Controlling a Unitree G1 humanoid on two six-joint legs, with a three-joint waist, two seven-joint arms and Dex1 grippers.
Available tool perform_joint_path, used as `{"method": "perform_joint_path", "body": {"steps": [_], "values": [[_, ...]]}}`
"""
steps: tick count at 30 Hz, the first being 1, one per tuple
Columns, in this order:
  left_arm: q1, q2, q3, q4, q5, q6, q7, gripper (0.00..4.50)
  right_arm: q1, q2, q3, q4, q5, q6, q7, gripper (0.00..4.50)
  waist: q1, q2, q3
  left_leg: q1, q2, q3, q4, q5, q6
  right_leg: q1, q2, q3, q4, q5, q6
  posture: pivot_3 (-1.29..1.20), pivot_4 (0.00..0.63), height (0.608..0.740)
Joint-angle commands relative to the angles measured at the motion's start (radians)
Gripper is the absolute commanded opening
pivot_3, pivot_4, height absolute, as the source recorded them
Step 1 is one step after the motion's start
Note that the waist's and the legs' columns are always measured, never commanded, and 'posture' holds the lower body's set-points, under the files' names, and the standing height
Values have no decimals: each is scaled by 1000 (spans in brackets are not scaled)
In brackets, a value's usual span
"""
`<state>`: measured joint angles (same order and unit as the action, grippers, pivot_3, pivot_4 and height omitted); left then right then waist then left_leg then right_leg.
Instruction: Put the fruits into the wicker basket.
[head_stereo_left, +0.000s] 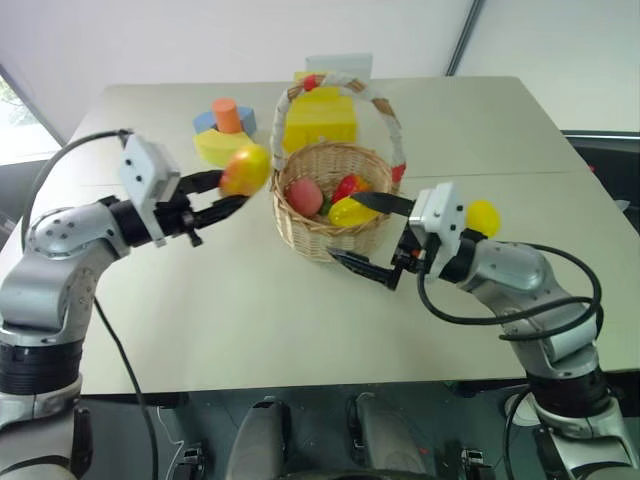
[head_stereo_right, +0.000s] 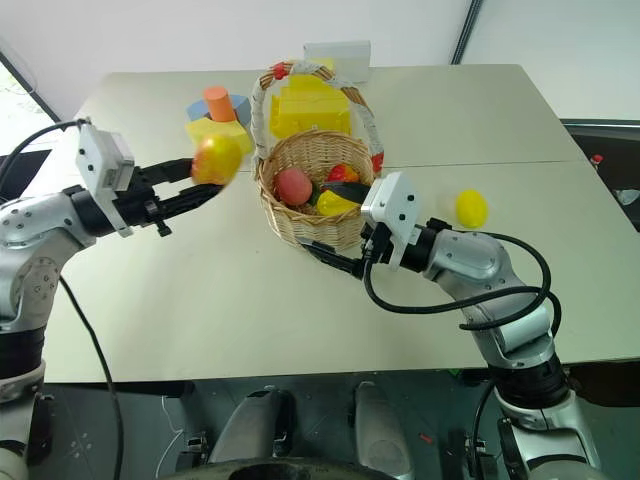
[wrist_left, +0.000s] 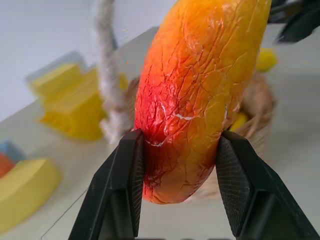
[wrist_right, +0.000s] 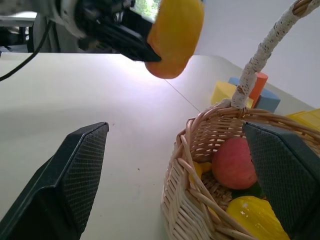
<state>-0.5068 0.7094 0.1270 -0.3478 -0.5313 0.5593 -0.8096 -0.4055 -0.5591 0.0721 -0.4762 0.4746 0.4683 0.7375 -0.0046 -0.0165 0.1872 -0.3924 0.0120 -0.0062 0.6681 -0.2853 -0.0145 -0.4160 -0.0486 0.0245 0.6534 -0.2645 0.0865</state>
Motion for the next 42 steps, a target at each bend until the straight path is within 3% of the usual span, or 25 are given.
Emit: {"method": "perform_joint_path", "body": {"steps": [1, 6, 10, 13, 16, 22, 26, 34, 41, 42], "values": [[-108, -93, -156, -12, 91, 36, 112, 1929, -34, 6, -13, 2, -4, -36, 14, 4500, -3, 0, 0, 4, 0, 0, 0, 0, 0, 5, 1, 0, -2, 0, 0, 0, 150, 740], [-233, -202, -382, 182, 323, -28, 176, 1929, -15, -4, -32, -8, -8, -27, -4, 4500, -14, 0, 0, 5, -2, 0, -1, 0, 1, 5, 4, 0, -3, 0, 0, 0, 150, 740], [-263, -244, -376, 268, 346, -45, 178, 1929, 38, -34, -74, -36, -12, -20, -22, 4500, -11, 0, 0, 1, 0, 0, -2, 0, 1, -1, 6, 1, -2, 0, 0, 0, 150, 740], [-263, -253, -360, 279, 341, -59, 157, 3021, 76, -52, -107, -54, -18, -15, -40, 4500, -8, 0, 0, -1, 0, 1, -1, 0, 1, -3, 5, 1, -1, -1, 0, 0, 150, 740], [-258, -268, -313, 247, 294, -78, 127, 4434, 124, -92, -179, -34, -34, -5, -64, 4500, -6, 0, 0, -1, 0, 1, -1, 0, 1, -2, 4, 2, -1, 0, 0, 0, 150, 740], [-158, -273, -184, 140, 113, -57, 28, 4434, 130, -147, -296, 216, -172, 21, -218, 4500, -9, 0, 0, 1, 0, 2, -1, 0, 1, 0, 2, 2, -2, 0, 0, 0, 150, 740], [-60, -243, -217, 57, 89, -40, -26, 4434, 27, -104, -325, 472, -223, 64, -352, 4500, -14, 1, 0, 2, 1, 3, -1, 0, 0, 0, 4, 2, -1, 0, 0, 0, 150, 740], [3, -233, -253, 13, 112, -38, -10, 4434, -127, -47, -332, 784, -221, 28, -358, 4500, -11, 1, -1, 2, 0, 3, -1, 0, 0, 0, 4, 2, -1, 0, 0, 0, 150, 740], [26, -229, -259, -5, 117, -31, 5, 4434, -189, -35, -316, 912, -238, 4, -340, 4500, -11, 1, -1, 2, 1, 3, -1, 0, 0, 0, 4, 2, -1, 0, 0, 0, 150, 740], [26, -229, -259, -5, 117, -30, 7, 4500, -193, -33, -318, 916, -235, 1, -337, 3963, -11, 1, -1, 2, 1, 3, -1, 0, 0, 0, 4, 2, -1, 0, 0, 0, 150, 740]]}}
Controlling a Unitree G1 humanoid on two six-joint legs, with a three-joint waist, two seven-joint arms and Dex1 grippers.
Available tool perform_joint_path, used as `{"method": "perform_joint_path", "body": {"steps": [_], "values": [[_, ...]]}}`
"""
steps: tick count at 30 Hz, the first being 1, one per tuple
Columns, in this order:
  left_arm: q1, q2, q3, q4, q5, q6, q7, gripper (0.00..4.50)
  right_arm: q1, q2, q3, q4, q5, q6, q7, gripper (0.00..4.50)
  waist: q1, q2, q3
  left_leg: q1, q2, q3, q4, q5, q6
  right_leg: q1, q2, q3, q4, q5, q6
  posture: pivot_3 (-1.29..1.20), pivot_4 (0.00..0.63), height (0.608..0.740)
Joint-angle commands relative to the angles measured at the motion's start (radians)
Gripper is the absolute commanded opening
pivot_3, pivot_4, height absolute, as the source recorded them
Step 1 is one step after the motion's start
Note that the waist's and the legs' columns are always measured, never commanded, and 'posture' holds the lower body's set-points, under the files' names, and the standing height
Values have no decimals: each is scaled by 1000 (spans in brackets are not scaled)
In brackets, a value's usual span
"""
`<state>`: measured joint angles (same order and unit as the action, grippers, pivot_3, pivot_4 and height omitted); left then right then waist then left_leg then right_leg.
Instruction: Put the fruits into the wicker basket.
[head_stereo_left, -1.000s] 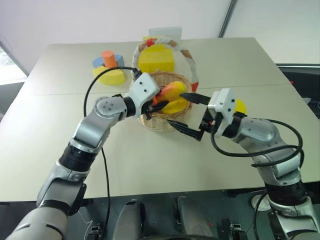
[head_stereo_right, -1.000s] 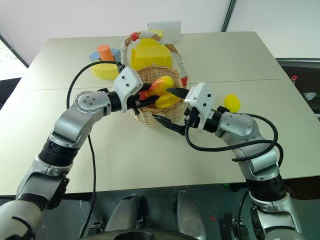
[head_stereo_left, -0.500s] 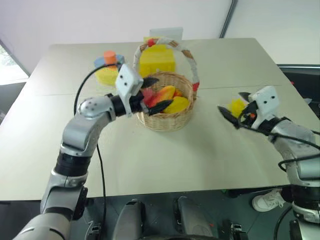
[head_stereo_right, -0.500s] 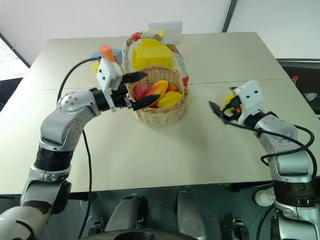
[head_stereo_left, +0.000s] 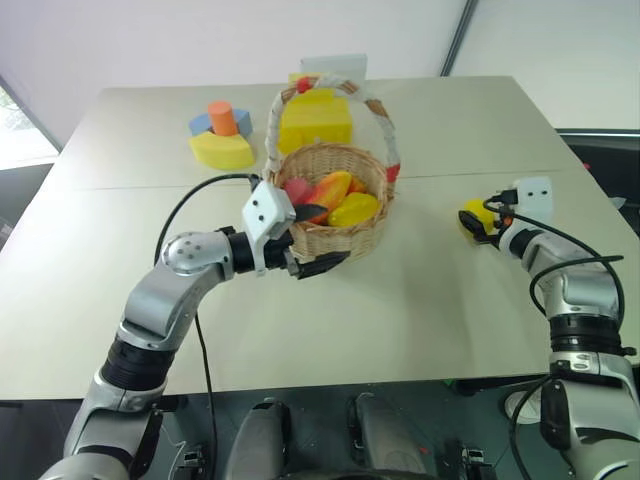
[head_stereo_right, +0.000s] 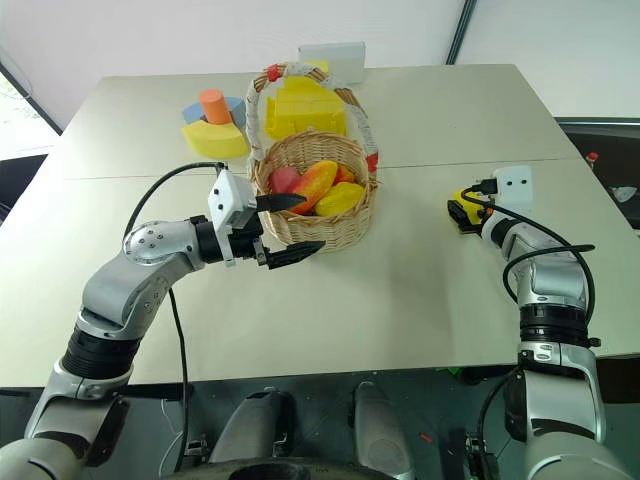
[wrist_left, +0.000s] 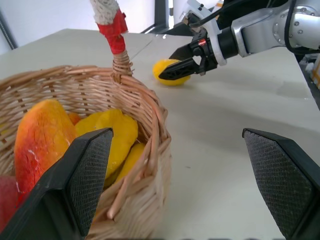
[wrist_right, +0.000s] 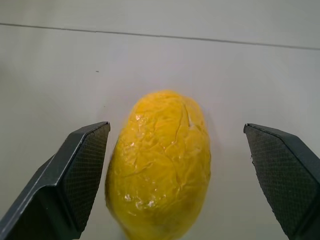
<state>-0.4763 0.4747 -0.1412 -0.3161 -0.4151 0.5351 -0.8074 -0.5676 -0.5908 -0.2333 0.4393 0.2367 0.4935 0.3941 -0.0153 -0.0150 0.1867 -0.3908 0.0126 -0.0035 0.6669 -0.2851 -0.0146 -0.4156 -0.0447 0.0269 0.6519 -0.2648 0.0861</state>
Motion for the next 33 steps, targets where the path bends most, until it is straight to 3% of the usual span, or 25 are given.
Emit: {"method": "perform_joint_path", "body": {"steps": [1, 4, 5, 11, 14, 17, 20, 24, 29, 33], "values": [[-4, 5, 11, -36, -1, -6, 7, 4500, -32, 2, -13, -6, 7, -23, 11, 3658, 0, 0, 0, 0, 0, 0, 0, 0, 0, 0, 0, 0, 0, 0, 0, 0, 150, 740], [-1, 8, 18, -31, -3, -8, 9, 4500, -25, 2, -11, -39, 9, -18, 18, 2075, 0, 0, 0, 0, 0, 0, 0, 0, 0, 0, 0, 0, 0, 0, 0, 0, 150, 740], [5, 15, 26, -29, -2, -13, 7, 4500, -16, -2, -9, -70, 8, -11, 18, 1802, 0, 0, 0, 0, 0, 0, 0, 0, 0, 0, 0, 0, 0, 0, 0, 0, 150, 740], [81, 62, 160, -21, -47, -21, 16, 4500, 92, -73, 56, -434, 21, -25, 155, 1802, -3, 1, 0, 0, 2, 0, -1, 0, 0, -1, 1, 0, 0, 0, 0, 0, 150, 740], [147, 129, 223, -4, -40, -34, -10, 4500, 167, -111, 82, -723, 161, -22, 337, 1802, -5, 2, 0, 0, 3, 0, -1, 0, 0, -2, 1, 0, 0, 0, 0, 0, 150, 740], [178, 161, 285, 20, -53, -54, -13, 4500, 157, -103, 155, -913, 284, 68, 405, 1802, 0, 1, 0, 0, 3, -2, -1, 0, 0, 0, 1, -1, 0, 0, 0, 0, 150, 740], [188, 171, 311, 28, -59, -64, -12, 4500, 52, -12, 290, -919, 231, 108, 334, 1802, -3, 1, 0, 1, 3, -2, 0, 0, 0, 1, 0, -2, 0, 0, 0, 0, 150, 740], [196, 164, 303, 10, -52, -70, 5, 4500, -123, 176, 403, -729, 82, 175, 120, 1802, -3, 1, 0, 1, 3, -2, 0, 0, 0, 1, 0, -2, 0, 0, 0, 0, 150, 740], [204, 135, 288, -35, -54, -61, 44, 4500, -191, 230, 449, -577, -34, 137, 58, 1802, 10, 0, 0, -5, -1, -2, 0, 0, 0, -5, -4, -2, 1, 0, 0, 0, 150, 740], [206, 113, 280, -58, -61, -55, 69, 4500, -197, 238, 441, -575, -42, 110, 78, 3574, 2, 0, 0, -15, -2, -2, 1, 0, 0, -15, -6, -2, 0, 1, 1, 0, 150, 740]]}}
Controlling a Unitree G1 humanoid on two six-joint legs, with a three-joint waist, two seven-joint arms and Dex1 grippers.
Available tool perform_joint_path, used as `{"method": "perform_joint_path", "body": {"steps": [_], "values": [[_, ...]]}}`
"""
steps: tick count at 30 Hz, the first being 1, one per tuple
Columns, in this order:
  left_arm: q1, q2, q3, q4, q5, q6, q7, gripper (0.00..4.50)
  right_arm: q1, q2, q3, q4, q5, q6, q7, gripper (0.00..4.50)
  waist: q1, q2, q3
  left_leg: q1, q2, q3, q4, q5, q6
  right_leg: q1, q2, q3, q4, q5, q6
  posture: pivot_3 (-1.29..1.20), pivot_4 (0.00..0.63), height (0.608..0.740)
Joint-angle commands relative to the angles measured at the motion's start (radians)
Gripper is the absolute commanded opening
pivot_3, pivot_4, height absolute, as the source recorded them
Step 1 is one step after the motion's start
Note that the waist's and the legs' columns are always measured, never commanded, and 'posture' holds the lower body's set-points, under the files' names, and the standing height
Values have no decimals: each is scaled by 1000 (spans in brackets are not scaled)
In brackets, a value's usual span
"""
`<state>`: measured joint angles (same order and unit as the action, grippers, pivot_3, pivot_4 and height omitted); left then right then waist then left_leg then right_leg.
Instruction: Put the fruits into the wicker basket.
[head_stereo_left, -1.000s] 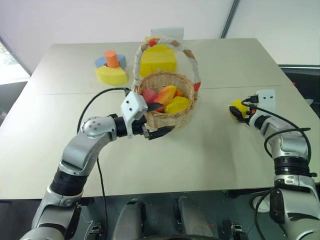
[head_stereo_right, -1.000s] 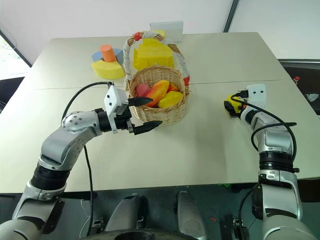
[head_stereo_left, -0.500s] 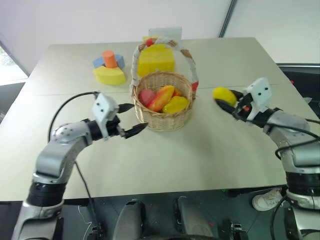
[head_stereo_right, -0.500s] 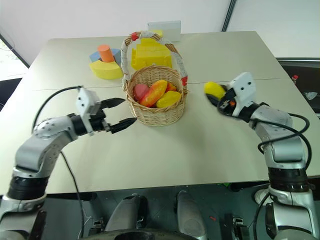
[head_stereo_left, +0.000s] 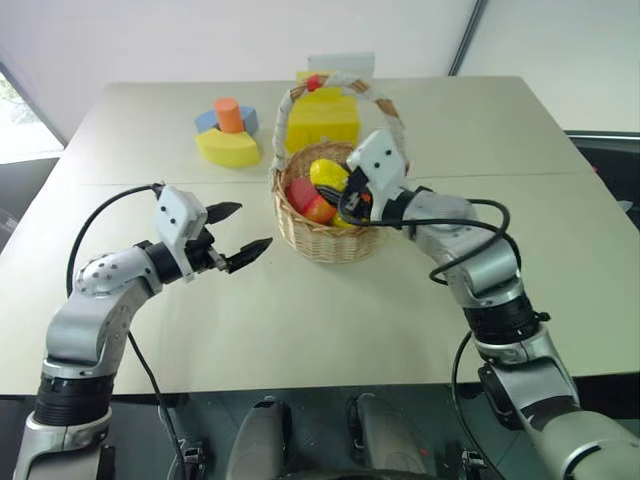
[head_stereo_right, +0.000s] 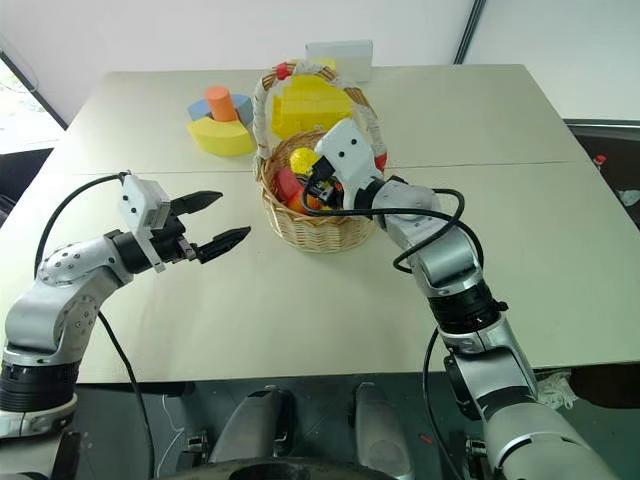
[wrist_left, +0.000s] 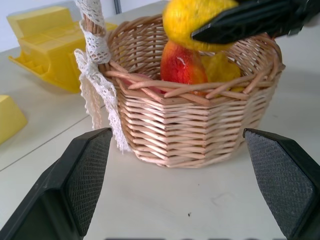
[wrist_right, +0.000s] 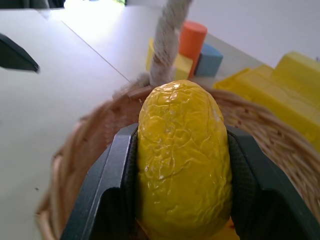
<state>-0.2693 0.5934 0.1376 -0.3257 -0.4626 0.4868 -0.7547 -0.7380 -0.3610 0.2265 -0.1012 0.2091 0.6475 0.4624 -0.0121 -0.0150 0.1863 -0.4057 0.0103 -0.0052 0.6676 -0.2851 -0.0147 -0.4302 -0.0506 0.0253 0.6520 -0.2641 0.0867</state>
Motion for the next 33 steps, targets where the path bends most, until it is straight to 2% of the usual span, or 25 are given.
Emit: {"method": "perform_joint_path", "body": {"steps": [1, 2, 4, 8, 11, 14, 19, 24, 27, 29, 30, 33], "values": [[-2, -8, -2, -49, -12, -6, 19, 4500, -25, 2, -13, -45, -27, -66, 15, 4072, -3, 0, 0, -1, 0, 0, 0, 0, 0, -1, 0, 0, 0, 0, 0, 0, 150, 740], [-4, -11, -5, -50, -10, -5, 21, 4500, -15, -6, -18, -75, -18, -75, 34, 4482, -5, 0, 0, -1, 1, 0, 0, 0, 0, -1, 1, 0, 0, 0, 0, 0, 150, 740], [-5, -14, -9, -50, -10, -5, 25, 4500, 2, -15, -33, -122, 5, -81, 64, 4482, -6, 0, 0, -1, 2, 0, 0, 0, 0, -1, 2, 0, 0, 0, 0, 0, 150, 740], [-15, -26, -17, -44, -15, -5, 29, 4500, 136, -92, -161, -325, 158, -77, 184, 4482, 3, 0, 0, -1, 3, -1, 0, 0, 0, -1, 4, -1, 1, 0, 0, 0, 150, 740], [-20, -41, -28, -37, -23, -8, 27, 4500, 254, -134, -273, -396, 248, -5, 187, 4482, 3, -1, 0, 0, 2, -1, 0, 0, 0, 1, 2, -1, -1, 0, 0, 0, 150, 740], [-28, -53, -39, -29, -24, -8, 26, 4500, 271, -109, -331, -340, 246, 33, 91, 4482, -6, -1, 0, 1, 1, -1, 1, 0, 0, 3, 2, -1, -1, 0, 0, 0, 150, 740], [-43, -69, -53, -18, -16, -11, 29, 4500, 219, -46, -332, -172, 165, -3, -40, 4482, -10, -1, 0, 8, 3, 1, 0, 0, 0, 4, 6, 1, 4, 0, 0, 0, 150, 740], [-49, -90, -57, -36, -22, -4, 45, 4500, 167, 15, -315, -40, 147, -80, -44, 4482, -6, -1, 0, 8, 3, 1, 0, 0, -1, 4, 6, 2, 6, 0, -1, 0, 150, 740], [-41, -97, -61, -48, -20, -4, 54, 4500, 138, 42, -317, 2, 152, -106, -47, 3678, -5, -1, 0, 8, 3, 2, 0, 0, -1, 4, 5, 2, 6, 0, -1, 0, 150, 740], [-38, -99, -62, -52, -20, -4, 59, 4500, 126, 54, -325, 14, 155, -115, -54, 2795, -5, -1, 0, 8, 3, 2, 0, 0, -1, 4, 4, 2, 6, 0, -1, 0, 150, 740], [-37, -100, -63, -54, -20, -5, 61, 4500, 125, 53, -325, 17, 149, -125, -55, 2143, -5, -1, 0, 8, 3, 2, 0, 0, -1, 4, 4, 2, 6, 0, -1, 0, 150, 740], [-32, -103, -69, -56, -20, -8, 64, 4500, 135, 43, -325, 10, 133, -140, -63, 655, -4, -1, 0, 8, 3, 2, 0, 0, -1, 4, 4, 2, 6, 0, -1, 0, 150, 740]]}}
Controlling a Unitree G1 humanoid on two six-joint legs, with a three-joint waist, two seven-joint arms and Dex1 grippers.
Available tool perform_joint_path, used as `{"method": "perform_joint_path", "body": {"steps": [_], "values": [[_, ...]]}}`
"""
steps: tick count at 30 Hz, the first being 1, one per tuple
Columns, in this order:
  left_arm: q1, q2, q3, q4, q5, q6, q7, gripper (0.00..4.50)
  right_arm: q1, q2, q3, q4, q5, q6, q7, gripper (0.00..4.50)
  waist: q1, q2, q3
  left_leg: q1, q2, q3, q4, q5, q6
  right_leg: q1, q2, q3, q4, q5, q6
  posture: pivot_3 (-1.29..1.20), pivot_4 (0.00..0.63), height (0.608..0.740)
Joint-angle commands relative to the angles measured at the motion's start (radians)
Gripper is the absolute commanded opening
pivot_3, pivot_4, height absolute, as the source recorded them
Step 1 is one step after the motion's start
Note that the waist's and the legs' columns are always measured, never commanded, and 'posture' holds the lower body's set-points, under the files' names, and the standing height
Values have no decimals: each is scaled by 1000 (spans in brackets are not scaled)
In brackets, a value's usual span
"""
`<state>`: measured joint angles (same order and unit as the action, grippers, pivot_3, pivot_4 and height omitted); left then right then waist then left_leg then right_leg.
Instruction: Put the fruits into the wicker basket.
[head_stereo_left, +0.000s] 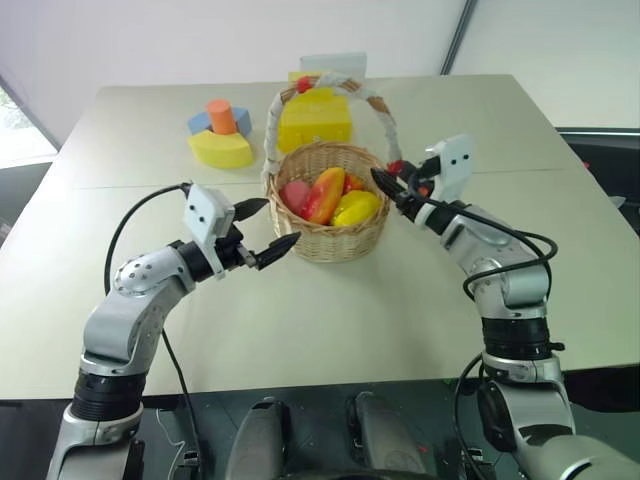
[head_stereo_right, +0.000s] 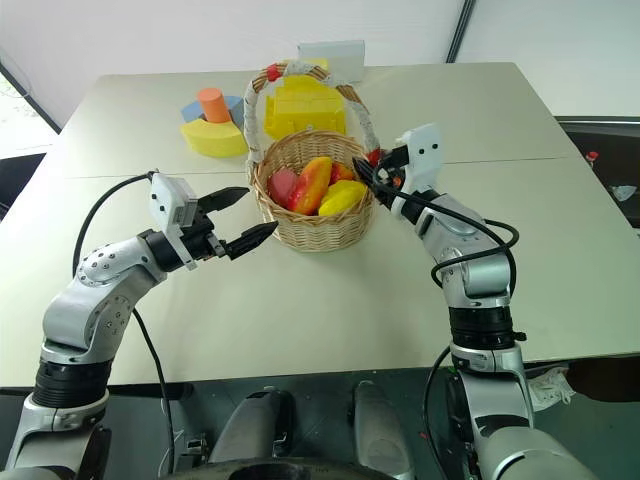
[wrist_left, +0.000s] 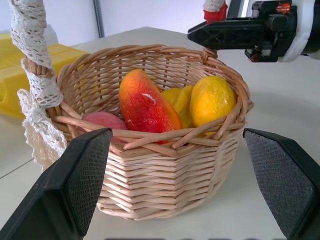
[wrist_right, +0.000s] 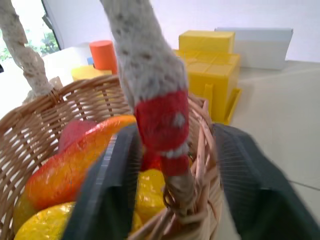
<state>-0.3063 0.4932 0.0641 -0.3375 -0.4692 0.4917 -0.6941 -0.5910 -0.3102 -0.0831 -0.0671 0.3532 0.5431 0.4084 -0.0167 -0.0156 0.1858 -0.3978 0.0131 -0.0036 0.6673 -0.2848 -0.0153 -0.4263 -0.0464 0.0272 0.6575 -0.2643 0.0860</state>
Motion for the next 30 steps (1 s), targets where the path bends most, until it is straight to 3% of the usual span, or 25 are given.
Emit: {"method": "perform_joint_path", "body": {"steps": [1, 5, 10, 18, 22, 30], "values": [[6, -3, 3, -43, -13, -14, 3, 4500, -9, -9, -17, -28, -15, -39, -10, 156, 0, 0, 0, 0, 0, 0, 0, 0, 0, 0, 0, 0, 0, 0, 0, 0, 150, 740], [-6, -11, -9, -29, -14, -16, -4, 4500, 17, -44, -66, -79, -44, -77, -51, 60, 2, 0, 0, 0, 0, 0, 0, 0, 0, 0, 0, 0, 0, 0, 0, 0, 150, 740], [-40, -28, -36, 6, -7, -27, -24, 4500, 56, -151, -223, -56, -77, -111, -128, 60, 10, 0, 0, -2, -1, -1, 0, 0, 0, 0, -1, 0, -1, 0, 0, 0, 150, 740], [-86, -61, -68, 62, 13, -55, -33, 4500, 28, -289, -403, 259, -135, -205, -273, 60, -4, 0, 0, -1, -2, 2, 0, 0, 0, 0, 1, 0, -3, 0, 0, 0, 150, 740], [-92, -82, -77, 77, 25, -68, -18, 4500, 23, -315, -412, 372, -158, -274, -290, 60, -7, 2, 0, 2, -1, 5, -1, 0, 0, 0, 2, 4, -2, 0, 0, 0, 150, 740], [-65, -98, -60, 132, 62, -99, 28, 4500, 111, -351, -401, 237, -142, -281, -221, 3971, 1, 2, -1, 3, 0, 5, -1, 0, 0, 2, 2, 6, -2, 0, 0, 0, 150, 740]]}}
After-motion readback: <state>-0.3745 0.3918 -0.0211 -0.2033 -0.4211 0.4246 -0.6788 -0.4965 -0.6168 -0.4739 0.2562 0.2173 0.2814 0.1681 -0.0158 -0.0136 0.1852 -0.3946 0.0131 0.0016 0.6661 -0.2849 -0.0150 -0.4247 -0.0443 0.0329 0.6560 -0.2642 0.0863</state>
